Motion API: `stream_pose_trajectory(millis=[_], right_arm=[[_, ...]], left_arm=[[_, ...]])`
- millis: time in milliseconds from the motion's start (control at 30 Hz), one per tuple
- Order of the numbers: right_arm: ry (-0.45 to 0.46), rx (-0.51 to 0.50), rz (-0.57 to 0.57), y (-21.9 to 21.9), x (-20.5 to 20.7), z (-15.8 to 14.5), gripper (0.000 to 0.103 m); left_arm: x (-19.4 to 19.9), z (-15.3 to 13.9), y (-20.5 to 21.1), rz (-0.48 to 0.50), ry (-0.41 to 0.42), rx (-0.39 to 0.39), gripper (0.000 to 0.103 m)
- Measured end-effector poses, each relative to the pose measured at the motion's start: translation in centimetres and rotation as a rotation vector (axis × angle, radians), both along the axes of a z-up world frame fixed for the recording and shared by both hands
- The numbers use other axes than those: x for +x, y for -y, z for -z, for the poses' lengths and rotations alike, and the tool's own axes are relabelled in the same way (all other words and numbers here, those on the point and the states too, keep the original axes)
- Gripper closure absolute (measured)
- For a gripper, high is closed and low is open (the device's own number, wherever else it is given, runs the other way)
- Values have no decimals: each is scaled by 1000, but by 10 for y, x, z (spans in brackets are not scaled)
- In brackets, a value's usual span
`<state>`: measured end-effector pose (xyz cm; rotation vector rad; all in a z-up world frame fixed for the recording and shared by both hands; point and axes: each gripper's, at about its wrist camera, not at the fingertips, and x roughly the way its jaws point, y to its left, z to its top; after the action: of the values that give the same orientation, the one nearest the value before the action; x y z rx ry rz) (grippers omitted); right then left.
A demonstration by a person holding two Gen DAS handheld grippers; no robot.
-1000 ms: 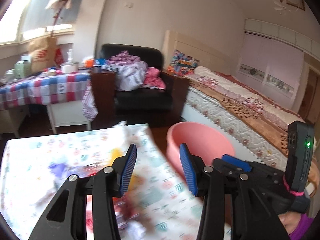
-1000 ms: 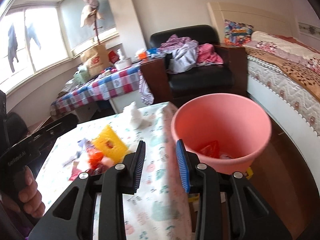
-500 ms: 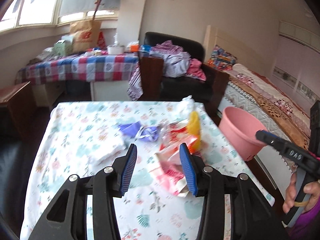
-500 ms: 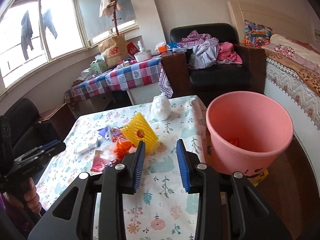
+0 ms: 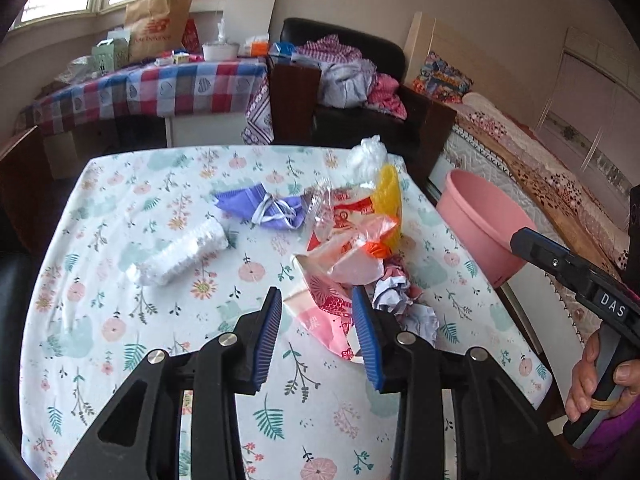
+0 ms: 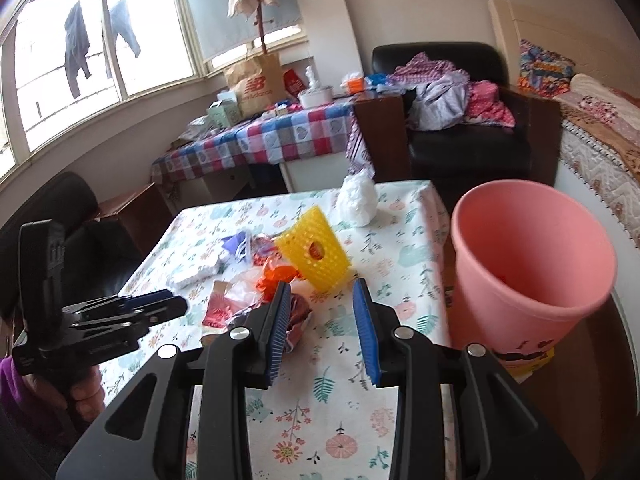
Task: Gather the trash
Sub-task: 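Grasp the pink paper wrapper with the left tool while the right tool grasps the orange plastic wrapper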
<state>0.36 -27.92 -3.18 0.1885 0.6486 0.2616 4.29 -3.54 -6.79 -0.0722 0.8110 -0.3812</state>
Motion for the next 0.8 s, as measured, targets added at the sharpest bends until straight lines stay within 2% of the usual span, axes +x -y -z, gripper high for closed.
stream_pose_trajectory(millis=[300,333,367,400,467,567,800], right_arm=[[-55,25,-62,-15,20,14,70],[-60,29,-68,-17,22,15,70],[-65,30,-75,-19,24,16,70],[-67,27,-80,-20,25,15,70],[-73,21,-90,-24,29,15,70],[-81,20,-102,-32,35,16,70],[-94,13,-124,-51,54,17,70]], left_arm=[[32,25,12,14,-113,-22,68],[34,27,13,17,-121,-22,71],[37,30,15,22,-132,-23,80],[38,32,15,24,-136,-26,80],[40,32,12,27,-136,-44,87],[41,28,5,35,-130,-69,93],[34,14,-15,23,-85,-75,97]])
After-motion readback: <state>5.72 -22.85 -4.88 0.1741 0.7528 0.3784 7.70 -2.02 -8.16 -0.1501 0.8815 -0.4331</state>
